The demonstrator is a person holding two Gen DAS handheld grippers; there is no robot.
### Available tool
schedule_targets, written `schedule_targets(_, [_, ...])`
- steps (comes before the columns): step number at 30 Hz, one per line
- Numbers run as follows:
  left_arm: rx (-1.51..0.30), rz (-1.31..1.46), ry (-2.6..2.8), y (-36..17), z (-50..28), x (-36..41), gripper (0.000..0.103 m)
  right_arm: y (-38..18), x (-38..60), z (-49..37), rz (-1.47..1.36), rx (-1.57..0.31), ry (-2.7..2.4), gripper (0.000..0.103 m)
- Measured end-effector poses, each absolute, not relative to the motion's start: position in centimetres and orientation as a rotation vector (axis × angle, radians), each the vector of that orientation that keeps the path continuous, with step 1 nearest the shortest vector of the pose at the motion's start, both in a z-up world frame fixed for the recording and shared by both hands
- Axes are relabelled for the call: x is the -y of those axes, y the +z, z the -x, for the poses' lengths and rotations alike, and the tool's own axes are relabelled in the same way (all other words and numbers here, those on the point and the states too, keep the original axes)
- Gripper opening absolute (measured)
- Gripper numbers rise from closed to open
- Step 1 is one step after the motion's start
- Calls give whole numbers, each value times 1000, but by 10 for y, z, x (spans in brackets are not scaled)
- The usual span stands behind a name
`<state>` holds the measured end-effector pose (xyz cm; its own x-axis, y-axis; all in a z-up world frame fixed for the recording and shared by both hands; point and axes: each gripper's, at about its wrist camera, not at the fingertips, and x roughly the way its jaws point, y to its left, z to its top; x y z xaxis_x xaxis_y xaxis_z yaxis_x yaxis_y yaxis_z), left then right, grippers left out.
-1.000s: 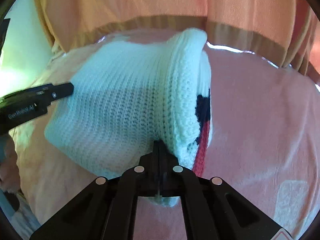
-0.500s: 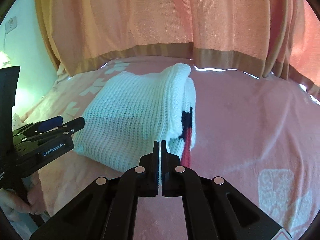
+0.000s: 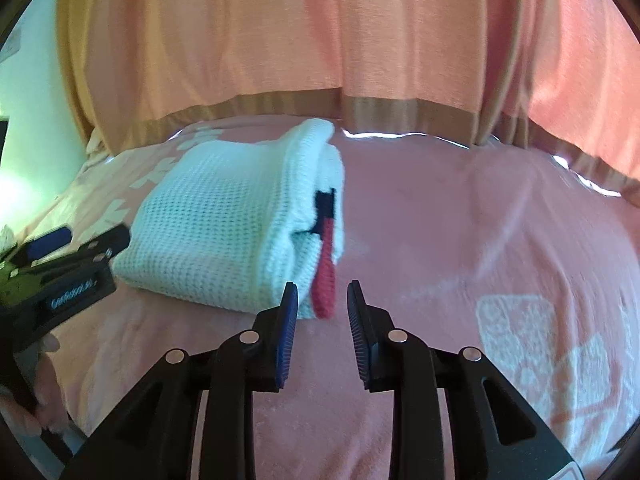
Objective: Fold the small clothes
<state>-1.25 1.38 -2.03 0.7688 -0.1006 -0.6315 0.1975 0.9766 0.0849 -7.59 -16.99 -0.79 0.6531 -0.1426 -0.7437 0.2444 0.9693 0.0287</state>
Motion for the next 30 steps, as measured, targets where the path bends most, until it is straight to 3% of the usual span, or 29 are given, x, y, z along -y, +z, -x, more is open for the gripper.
schedule_targets(7, [-647, -155, -180, -26, 31, -13, 83, -12, 166, 88, -115, -819, -248, 33])
schedule_targets(12, [-634, -179, -194, -30, 44, -10, 89, -16, 154, 98, -78, -802, -257, 38])
schedule_targets(30, [-604, -175, -196, -28, 54, -11, 95, -24, 143, 102, -69, -805, -251, 38])
